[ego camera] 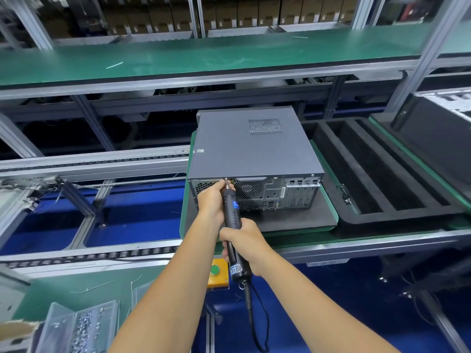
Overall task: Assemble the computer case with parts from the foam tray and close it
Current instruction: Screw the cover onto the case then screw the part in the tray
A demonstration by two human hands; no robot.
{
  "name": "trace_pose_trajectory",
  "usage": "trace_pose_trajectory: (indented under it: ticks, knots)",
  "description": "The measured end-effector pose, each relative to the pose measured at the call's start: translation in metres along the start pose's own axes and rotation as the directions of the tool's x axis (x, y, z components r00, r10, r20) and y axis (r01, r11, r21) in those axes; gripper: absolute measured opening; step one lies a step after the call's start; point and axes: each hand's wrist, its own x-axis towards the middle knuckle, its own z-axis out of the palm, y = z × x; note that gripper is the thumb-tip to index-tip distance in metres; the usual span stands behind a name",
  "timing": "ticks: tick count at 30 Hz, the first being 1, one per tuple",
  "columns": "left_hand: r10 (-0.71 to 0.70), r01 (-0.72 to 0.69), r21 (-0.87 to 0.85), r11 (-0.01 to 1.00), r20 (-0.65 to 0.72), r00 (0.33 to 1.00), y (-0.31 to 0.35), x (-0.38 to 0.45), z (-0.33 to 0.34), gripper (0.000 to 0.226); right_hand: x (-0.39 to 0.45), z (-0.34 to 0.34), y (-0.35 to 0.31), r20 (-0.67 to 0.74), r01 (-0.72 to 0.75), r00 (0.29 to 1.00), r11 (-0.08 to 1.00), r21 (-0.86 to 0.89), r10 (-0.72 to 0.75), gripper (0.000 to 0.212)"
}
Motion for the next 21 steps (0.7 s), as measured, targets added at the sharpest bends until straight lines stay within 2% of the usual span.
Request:
trace_pose_trajectory:
  ticks: [6, 11, 17, 21]
  knots:
    - [0.000, 0.004, 0.095, 0.995, -0.037, 0.999, 0.003, 0.001, 0.000, 0.010, -0.002, 0.003, -0.003, 0.005, -0.021, 1.000, 0.999, 0.035, 0.020, 0.030]
    - [0.028, -0.009, 0.185, 0.983, -0.103, 0.994, 0.004, 0.002, 0.000, 0.007, -0.004, 0.002, -0.006, 0.011, -0.027, 1.000, 0.998, 0.049, 0.026, 0.027]
    - [0.025, 0.001, 0.201, 0.980, -0.127, 0.992, 0.004, 0.002, 0.004, 0.010, -0.009, 0.001, -0.013, 0.037, -0.025, 0.999, 0.999, 0.048, 0.023, 0.016]
    - [0.015, 0.005, 0.171, 0.985, -0.117, 0.993, 0.004, 0.001, 0.005, 0.011, -0.011, 0.000, -0.016, 0.046, -0.029, 0.999, 0.998, 0.060, 0.027, 0.018]
